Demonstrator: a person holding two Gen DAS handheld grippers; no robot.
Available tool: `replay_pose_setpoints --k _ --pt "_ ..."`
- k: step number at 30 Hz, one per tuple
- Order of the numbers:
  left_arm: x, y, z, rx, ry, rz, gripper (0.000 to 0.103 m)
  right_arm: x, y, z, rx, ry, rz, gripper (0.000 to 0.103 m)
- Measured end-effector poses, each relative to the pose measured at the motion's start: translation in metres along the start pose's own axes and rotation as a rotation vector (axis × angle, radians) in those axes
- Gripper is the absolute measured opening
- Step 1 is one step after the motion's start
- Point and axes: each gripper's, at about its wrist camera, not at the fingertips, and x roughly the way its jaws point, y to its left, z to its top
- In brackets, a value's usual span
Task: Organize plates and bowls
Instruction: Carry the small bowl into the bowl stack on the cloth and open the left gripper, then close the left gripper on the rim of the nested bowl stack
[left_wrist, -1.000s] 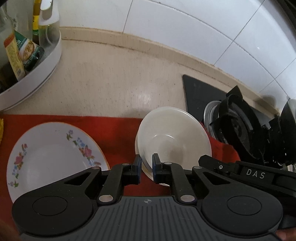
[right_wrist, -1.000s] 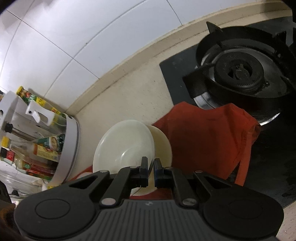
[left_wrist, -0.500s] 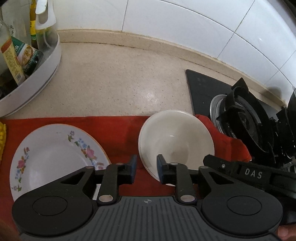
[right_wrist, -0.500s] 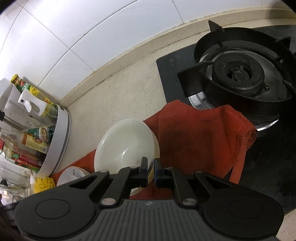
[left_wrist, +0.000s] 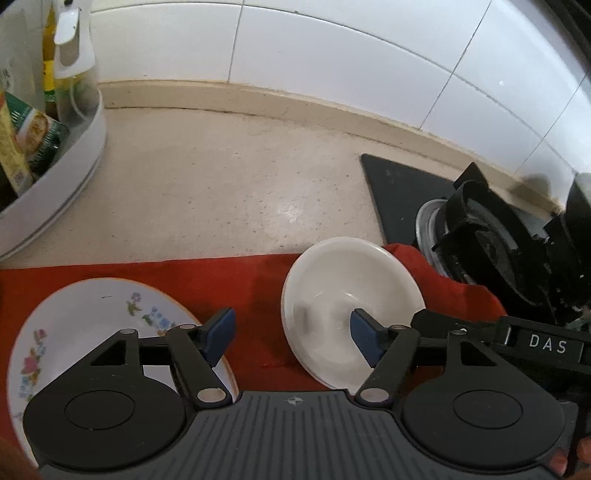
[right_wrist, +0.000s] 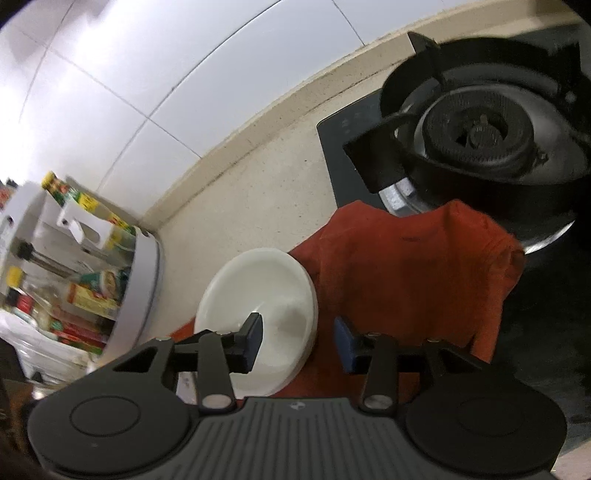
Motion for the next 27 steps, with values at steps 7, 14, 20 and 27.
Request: replay_pose_setpoints --k 7,14,20,27 --pt "0.008 0.012 -0.004 -0.025 -0.021 -0.075 0.075 0.010 -0.018 -0.005 0.083 -0.027 0.085 0.038" --pt "0.017 0.011 -0.005 -0.029 -0.012 -0.091 0.053 0.021 -0.023 -0.005 0.107 -0.043 0.078 0.034" --pt "0.021 0.007 -0.006 -0.023 0.000 -0.080 0.028 0.022 -0.024 -0.005 0.103 -0.053 0.055 0.011" --pt "0.012 0.006 -0.007 -0.018 0.001 -0.061 0.019 0.014 -0.019 -0.006 0.089 -0.063 0.049 0.009"
